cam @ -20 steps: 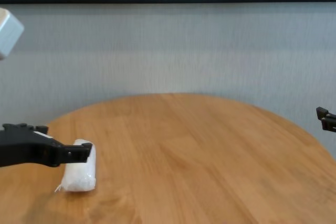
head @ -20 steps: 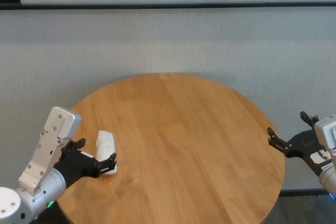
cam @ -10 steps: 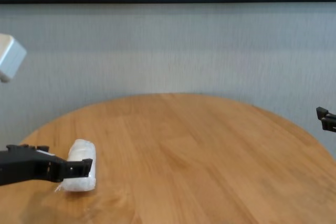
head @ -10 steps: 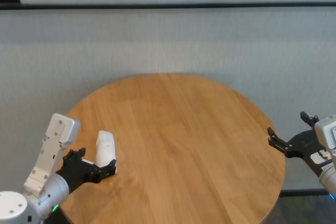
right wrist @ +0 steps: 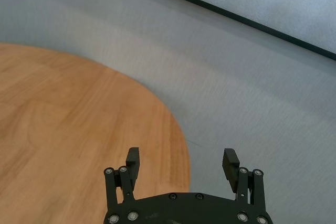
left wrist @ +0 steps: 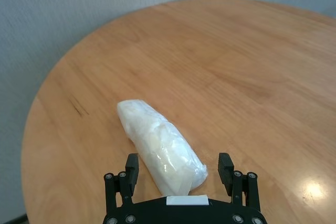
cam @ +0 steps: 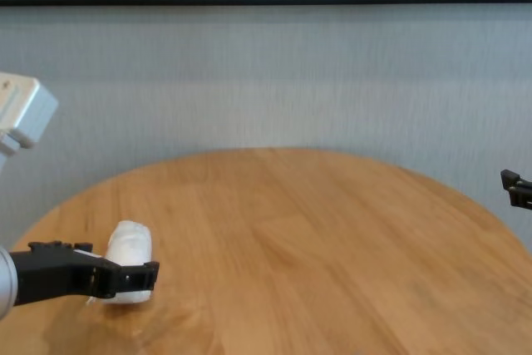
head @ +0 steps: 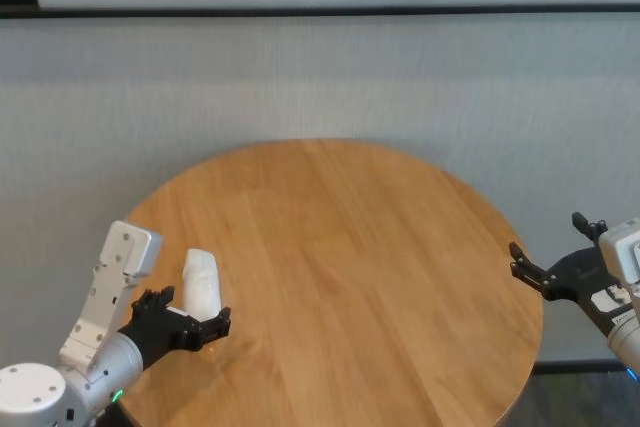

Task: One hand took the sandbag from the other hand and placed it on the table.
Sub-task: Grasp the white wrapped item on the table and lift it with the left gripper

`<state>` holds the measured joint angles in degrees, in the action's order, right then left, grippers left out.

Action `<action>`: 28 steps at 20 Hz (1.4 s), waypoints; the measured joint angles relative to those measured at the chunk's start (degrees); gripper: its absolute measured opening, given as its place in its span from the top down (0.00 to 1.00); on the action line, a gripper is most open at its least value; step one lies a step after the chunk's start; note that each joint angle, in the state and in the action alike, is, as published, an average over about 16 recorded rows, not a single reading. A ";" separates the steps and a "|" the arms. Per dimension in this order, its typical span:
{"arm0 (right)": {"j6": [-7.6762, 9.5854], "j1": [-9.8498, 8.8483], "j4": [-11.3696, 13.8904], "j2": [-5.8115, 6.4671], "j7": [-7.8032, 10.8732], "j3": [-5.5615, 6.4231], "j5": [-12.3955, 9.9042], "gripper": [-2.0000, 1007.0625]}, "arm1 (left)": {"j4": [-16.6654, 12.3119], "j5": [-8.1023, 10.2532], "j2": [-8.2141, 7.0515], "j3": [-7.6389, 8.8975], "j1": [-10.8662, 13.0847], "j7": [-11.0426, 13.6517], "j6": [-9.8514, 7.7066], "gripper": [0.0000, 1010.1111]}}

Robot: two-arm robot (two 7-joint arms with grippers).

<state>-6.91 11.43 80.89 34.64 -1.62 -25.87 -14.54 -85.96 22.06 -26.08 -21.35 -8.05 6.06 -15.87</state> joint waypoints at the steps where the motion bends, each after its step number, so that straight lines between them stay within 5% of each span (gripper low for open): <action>1: 0.00 0.00 0.00 0.00 0.00 0.00 0.00 0.01 | 0.50 -0.11 0.23 -0.04 -0.21 0.19 0.12 0.01; 13: 0.00 0.00 0.00 0.00 0.00 0.00 0.00 0.01 | 5.39 -1.93 2.55 -0.01 -2.09 1.34 1.42 0.01; 28: 0.00 0.00 0.00 0.00 0.00 0.00 0.00 0.01 | 7.52 -4.86 4.14 1.00 -2.60 1.33 2.72 0.01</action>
<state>-6.91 11.43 80.89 34.64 -1.62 -25.87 -14.54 -78.44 17.20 -21.94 -20.35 -10.65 7.39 -13.15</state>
